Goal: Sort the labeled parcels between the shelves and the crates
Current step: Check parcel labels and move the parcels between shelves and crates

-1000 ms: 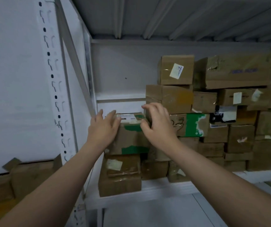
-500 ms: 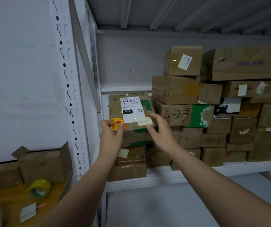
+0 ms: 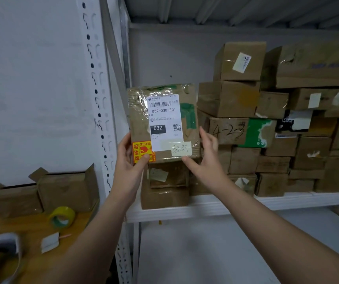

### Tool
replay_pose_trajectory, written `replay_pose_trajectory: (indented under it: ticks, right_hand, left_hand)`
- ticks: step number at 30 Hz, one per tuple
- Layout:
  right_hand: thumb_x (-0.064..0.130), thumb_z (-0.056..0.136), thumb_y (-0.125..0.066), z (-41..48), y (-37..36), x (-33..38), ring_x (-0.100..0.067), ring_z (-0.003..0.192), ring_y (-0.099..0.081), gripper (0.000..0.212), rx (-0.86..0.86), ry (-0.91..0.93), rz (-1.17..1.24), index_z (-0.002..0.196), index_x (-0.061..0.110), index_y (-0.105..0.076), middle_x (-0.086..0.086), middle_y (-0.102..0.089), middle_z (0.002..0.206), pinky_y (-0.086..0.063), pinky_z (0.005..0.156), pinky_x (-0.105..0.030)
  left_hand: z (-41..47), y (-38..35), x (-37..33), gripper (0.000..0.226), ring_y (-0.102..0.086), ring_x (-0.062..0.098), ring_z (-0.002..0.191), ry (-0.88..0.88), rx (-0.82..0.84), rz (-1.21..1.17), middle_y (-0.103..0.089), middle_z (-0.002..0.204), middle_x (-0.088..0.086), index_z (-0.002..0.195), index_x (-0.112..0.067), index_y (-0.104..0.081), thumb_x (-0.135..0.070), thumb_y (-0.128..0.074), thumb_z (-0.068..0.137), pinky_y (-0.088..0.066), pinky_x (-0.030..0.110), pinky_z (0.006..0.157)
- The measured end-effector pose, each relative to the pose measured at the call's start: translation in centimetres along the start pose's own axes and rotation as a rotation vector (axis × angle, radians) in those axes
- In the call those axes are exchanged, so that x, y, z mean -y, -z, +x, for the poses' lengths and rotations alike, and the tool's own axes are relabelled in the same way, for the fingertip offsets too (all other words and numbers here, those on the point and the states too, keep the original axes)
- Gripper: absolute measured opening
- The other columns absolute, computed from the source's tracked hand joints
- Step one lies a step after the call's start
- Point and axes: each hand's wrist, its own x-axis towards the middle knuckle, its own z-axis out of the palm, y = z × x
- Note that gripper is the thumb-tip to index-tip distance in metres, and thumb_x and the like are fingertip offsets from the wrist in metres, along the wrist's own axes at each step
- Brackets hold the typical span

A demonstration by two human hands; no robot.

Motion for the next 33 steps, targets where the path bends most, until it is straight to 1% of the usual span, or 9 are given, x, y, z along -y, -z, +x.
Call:
replay_pose_trajectory:
  ticks: [4, 6, 10, 13, 18, 22, 25, 28, 33]
  right_hand:
    - [0.013, 0.085, -0.069, -0.3, 0.1, -0.3, 0.015, 0.110, -0.025, 0.088, 0.022, -0.032, 0.032, 0.151, 0.021, -0.011, 0.011, -0.016, 0.133, -0.016, 0.090, 0.010]
    - [0.013, 0.084, -0.070, -0.8, 0.2, -0.4, 0.012, 0.117, -0.025, 0.088, 0.025, -0.048, 0.071, 0.151, 0.022, -0.013, 0.007, -0.020, 0.141, -0.018, 0.101, -0.001]
    - [0.008, 0.083, -0.071, -2.0, 0.5, -1.0, 0.024, 0.114, -0.039, 0.088, 0.064, -0.077, 0.172, 0.149, 0.024, -0.014, 0.019, -0.042, 0.132, -0.033, 0.093, 0.000]
    - [0.008, 0.083, -0.071, -3.1, 0.6, -0.8, 0.012, 0.121, -0.042, 0.090, 0.089, -0.096, 0.180, 0.149, 0.025, -0.013, 0.015, -0.042, 0.136, -0.036, 0.101, -0.010]
    - [0.009, 0.080, -0.073, -5.8, 0.0, 0.3, 0.017, 0.118, -0.041, 0.090, 0.033, -0.105, 0.138, 0.149, 0.023, -0.016, 0.012, -0.041, 0.137, -0.036, 0.100, -0.009]
    - [0.009, 0.077, -0.076, -8.6, -1.0, 1.2, -0.005, 0.128, -0.043, 0.089, -0.017, -0.126, 0.114, 0.147, 0.022, -0.022, 0.005, -0.041, 0.139, -0.038, 0.109, -0.035]
    - [0.007, 0.075, -0.076, -11.6, -2.2, 1.7, -0.007, 0.127, -0.044, 0.088, -0.057, -0.166, 0.133, 0.145, 0.023, -0.024, -0.003, -0.039, 0.142, -0.042, 0.106, -0.035]
    - [0.006, 0.074, -0.074, -14.9, -2.7, 1.8, 0.000, 0.119, -0.048, 0.089, -0.086, -0.220, 0.137, 0.145, 0.023, -0.023, -0.008, -0.036, 0.143, -0.046, 0.095, -0.018]
    - [0.022, 0.066, -0.072, -20.2, -1.3, 1.7, -0.015, 0.129, -0.042, 0.092, -0.160, -0.331, 0.104, 0.141, 0.033, -0.021, -0.006, -0.032, 0.140, -0.043, 0.105, -0.039]
  left_hand:
    - [-0.2, -0.5, -0.6, 0.063, -0.057, 0.003, 0.112, -0.003, 0.002, 0.056, -0.052, 0.132, -0.009, 0.122, -0.056, -0.033, -0.013, -0.063, 0.088, -0.050, 0.011, 0.078]
    - [-0.5, -0.9, -0.6, 0.060, -0.058, 0.004, 0.109, 0.003, -0.004, 0.072, -0.052, 0.131, -0.005, 0.119, -0.059, -0.032, -0.020, -0.065, 0.087, -0.049, 0.009, 0.073]
    - [-1.8, -1.4, 0.3, 0.060, -0.060, 0.011, 0.110, 0.006, -0.045, 0.104, -0.055, 0.129, 0.000, 0.125, -0.051, -0.031, -0.020, -0.065, 0.087, -0.051, 0.014, 0.076]
    - [-3.2, -1.2, 0.9, 0.060, -0.061, 0.008, 0.108, -0.008, -0.072, 0.120, -0.056, 0.127, -0.002, 0.130, -0.046, -0.030, -0.017, -0.062, 0.090, -0.052, 0.016, 0.077]
    - [-5.8, -0.2, 1.0, 0.063, -0.056, -0.003, 0.111, 0.025, -0.078, 0.137, -0.055, 0.121, -0.024, 0.141, -0.041, -0.025, -0.023, -0.060, 0.092, -0.050, 0.012, 0.082]
    - [-8.1, 1.5, 0.8, 0.064, -0.055, -0.006, 0.110, 0.032, -0.053, 0.160, -0.053, 0.118, -0.031, 0.145, -0.035, -0.024, -0.024, -0.058, 0.093, -0.048, 0.009, 0.081]
    - [-10.5, 2.8, 1.0, 0.061, -0.056, -0.007, 0.107, 0.051, -0.008, 0.172, -0.053, 0.113, -0.038, 0.145, -0.030, -0.026, -0.024, -0.057, 0.094, -0.048, 0.007, 0.075]
    - [-13.1, 3.3, 1.4, 0.059, -0.057, -0.004, 0.108, 0.063, 0.059, 0.178, -0.055, 0.114, -0.035, 0.146, -0.023, -0.028, -0.023, -0.056, 0.094, -0.050, 0.012, 0.078]
    - [-17.1, 1.6, 2.6, 0.059, -0.057, 0.001, 0.112, 0.110, 0.160, 0.137, -0.056, 0.126, -0.015, 0.146, -0.023, -0.030, -0.024, -0.056, 0.094, -0.051, 0.019, 0.087]
